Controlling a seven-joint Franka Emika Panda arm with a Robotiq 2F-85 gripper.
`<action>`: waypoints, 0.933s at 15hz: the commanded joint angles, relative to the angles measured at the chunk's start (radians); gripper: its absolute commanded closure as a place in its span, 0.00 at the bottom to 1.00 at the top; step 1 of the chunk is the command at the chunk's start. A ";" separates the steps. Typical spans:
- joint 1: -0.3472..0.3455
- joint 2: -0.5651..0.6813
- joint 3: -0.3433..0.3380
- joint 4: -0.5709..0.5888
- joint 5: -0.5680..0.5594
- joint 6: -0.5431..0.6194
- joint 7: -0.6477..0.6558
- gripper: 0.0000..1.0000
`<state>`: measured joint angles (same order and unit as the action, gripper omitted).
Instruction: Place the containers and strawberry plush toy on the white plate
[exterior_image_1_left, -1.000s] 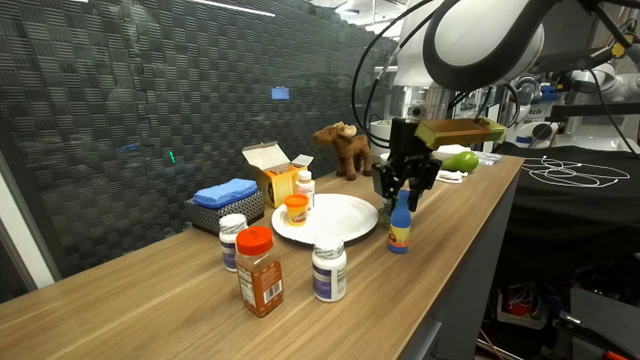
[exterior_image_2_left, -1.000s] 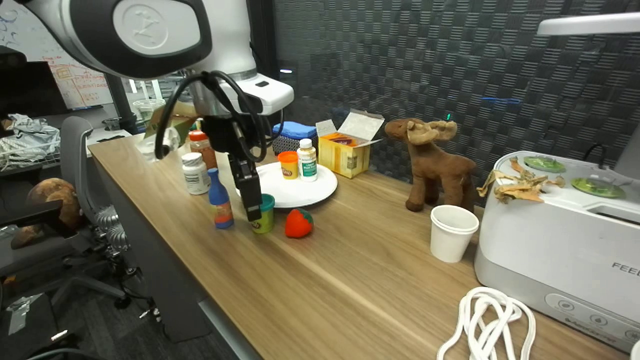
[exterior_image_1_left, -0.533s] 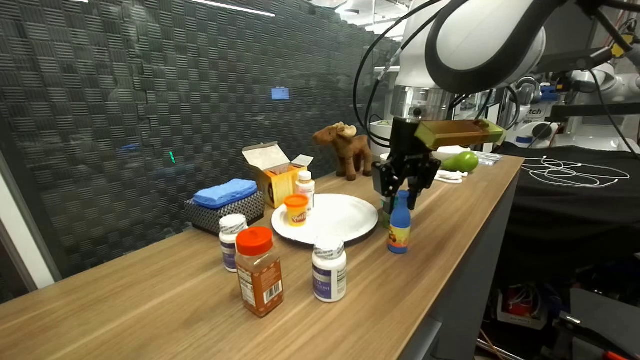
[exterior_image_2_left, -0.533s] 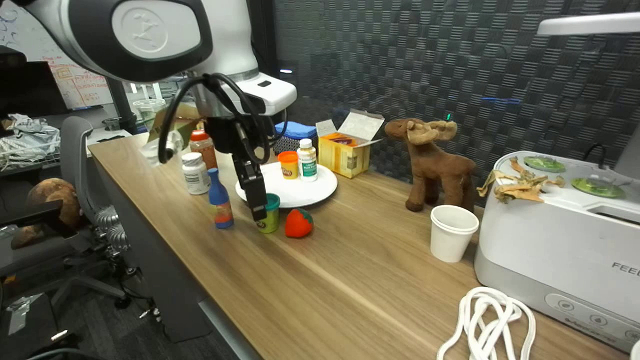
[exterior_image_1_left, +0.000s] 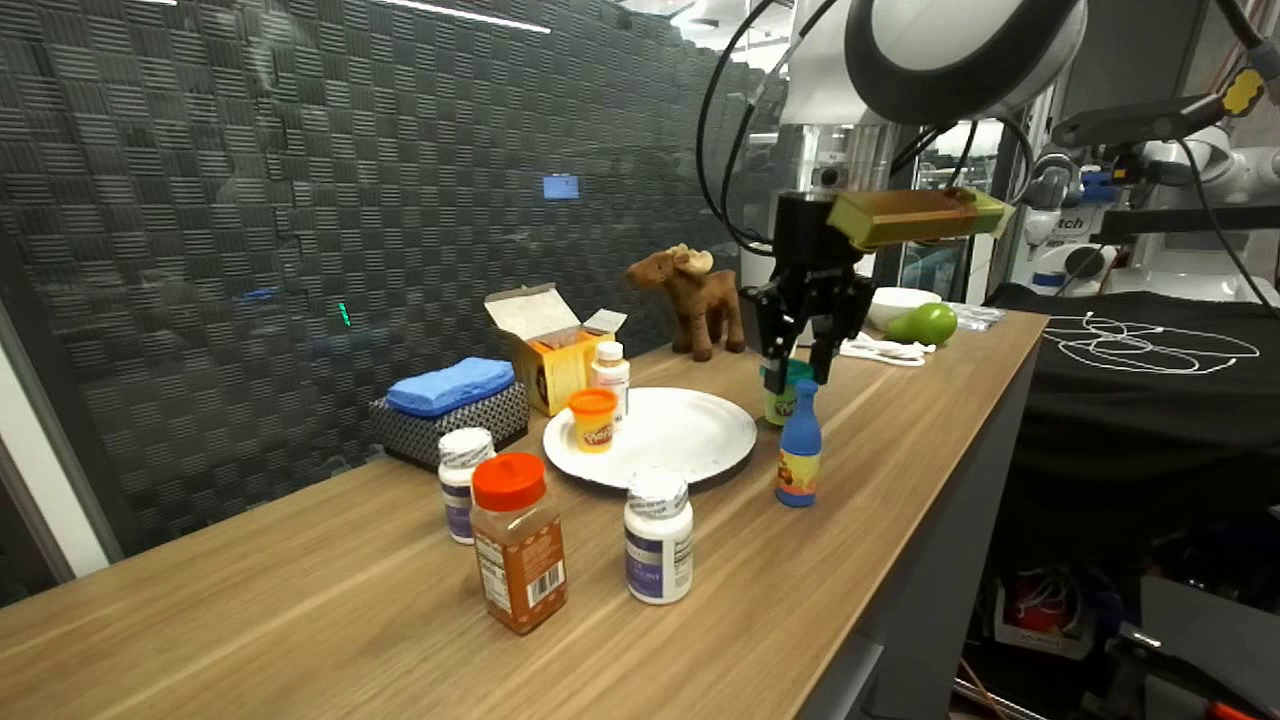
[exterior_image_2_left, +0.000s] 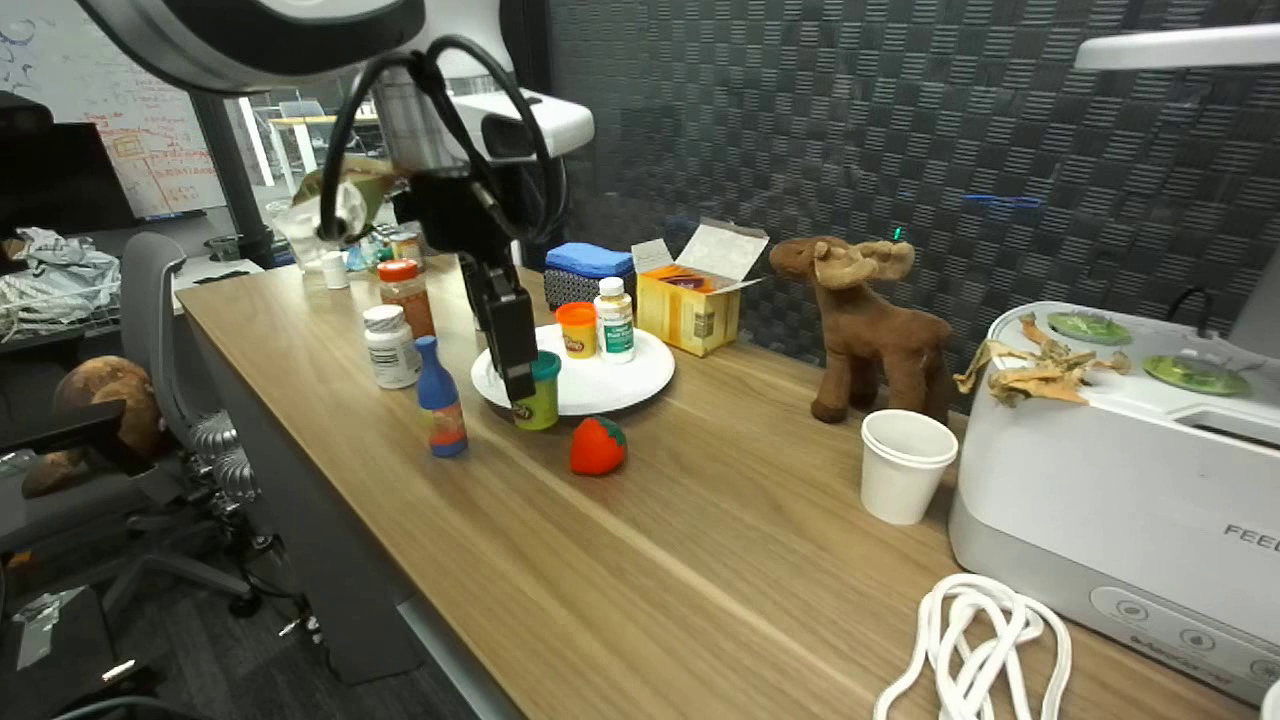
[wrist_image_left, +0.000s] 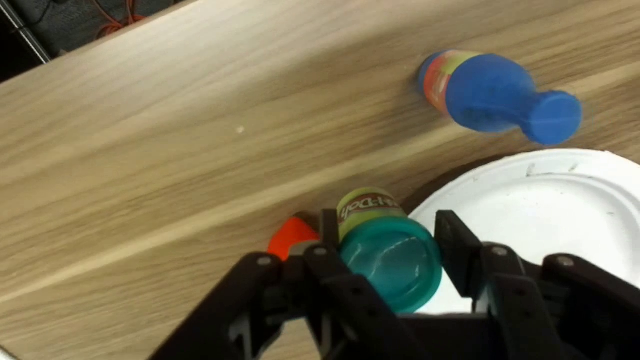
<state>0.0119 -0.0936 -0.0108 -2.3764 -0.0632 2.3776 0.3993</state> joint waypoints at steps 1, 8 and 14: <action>-0.003 0.015 0.025 0.091 -0.019 -0.054 -0.024 0.73; 0.000 0.186 0.023 0.254 0.005 -0.034 -0.132 0.73; -0.008 0.335 0.031 0.380 0.085 -0.015 -0.293 0.73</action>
<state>0.0121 0.1739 0.0112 -2.0817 -0.0429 2.3544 0.2068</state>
